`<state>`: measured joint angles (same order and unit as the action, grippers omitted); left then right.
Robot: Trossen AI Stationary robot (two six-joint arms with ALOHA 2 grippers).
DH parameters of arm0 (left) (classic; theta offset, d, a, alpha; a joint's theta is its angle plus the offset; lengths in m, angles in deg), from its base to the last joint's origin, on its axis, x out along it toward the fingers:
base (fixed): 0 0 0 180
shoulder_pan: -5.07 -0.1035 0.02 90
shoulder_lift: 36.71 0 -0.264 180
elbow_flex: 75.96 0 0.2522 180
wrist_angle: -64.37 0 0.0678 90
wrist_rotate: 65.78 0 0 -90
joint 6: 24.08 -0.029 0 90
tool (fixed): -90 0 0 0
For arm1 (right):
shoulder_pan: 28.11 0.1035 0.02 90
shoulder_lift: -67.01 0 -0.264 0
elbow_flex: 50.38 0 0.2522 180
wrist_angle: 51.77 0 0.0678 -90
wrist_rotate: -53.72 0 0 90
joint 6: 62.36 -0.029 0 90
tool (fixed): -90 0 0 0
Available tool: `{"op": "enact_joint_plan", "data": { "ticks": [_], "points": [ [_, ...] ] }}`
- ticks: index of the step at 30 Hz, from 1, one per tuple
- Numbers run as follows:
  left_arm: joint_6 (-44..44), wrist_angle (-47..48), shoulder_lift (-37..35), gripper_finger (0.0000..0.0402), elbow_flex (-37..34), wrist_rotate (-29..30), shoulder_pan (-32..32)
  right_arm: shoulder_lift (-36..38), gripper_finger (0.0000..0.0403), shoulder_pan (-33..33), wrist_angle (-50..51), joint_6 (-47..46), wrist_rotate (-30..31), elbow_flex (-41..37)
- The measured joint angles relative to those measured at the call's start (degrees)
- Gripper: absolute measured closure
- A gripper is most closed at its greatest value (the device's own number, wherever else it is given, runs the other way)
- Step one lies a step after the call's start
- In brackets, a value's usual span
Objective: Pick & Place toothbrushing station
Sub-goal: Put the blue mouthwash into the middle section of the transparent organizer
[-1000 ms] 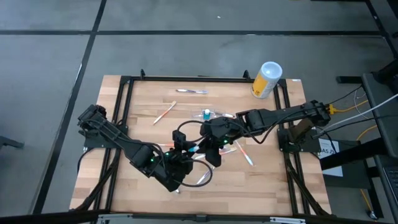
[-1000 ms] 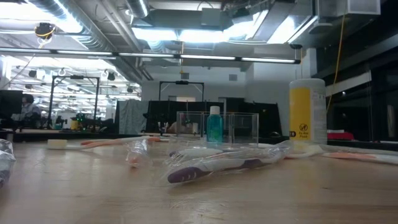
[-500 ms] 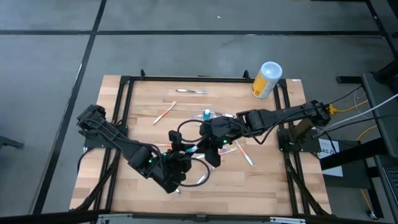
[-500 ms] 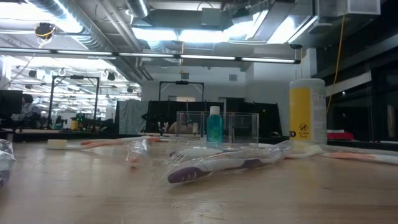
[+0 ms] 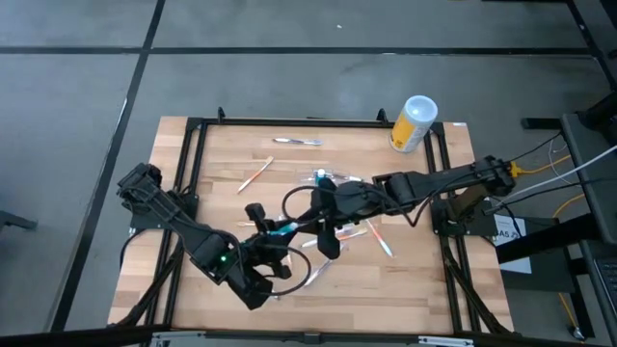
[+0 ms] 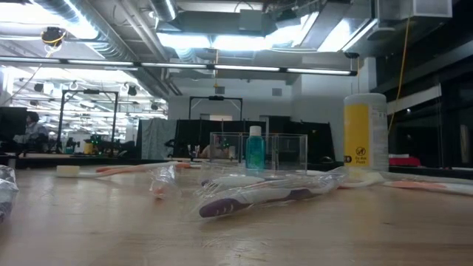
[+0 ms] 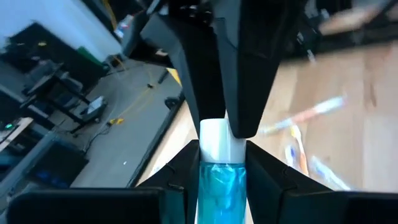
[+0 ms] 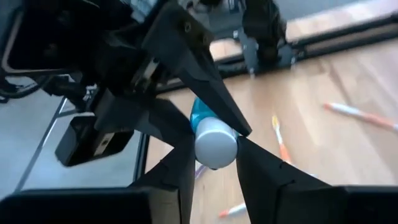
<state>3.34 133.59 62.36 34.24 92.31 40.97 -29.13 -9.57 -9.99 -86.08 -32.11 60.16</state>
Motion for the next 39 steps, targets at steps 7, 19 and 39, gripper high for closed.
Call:
{"op": "enact_joint_plan", "data": {
  "ticks": [7,19,39],
  "points": [
    [6.2,1.7,0.3,0.0312,-0.4,2.9,0.4,2.3,0.0268,0.9,-7.8,2.2,0.0,0.4],
    [25.3,0.5,0.3,0.0312,-2.6,16.5,1.4,3.1,0.026,3.8,-13.0,4.7,3.0,0.3],
    [71.5,34.4,-0.1,0.0312,-2.8,22.1,7.2,7.7,0.0261,11.3,1.3,5.3,4.4,0.1]
  ]
}}
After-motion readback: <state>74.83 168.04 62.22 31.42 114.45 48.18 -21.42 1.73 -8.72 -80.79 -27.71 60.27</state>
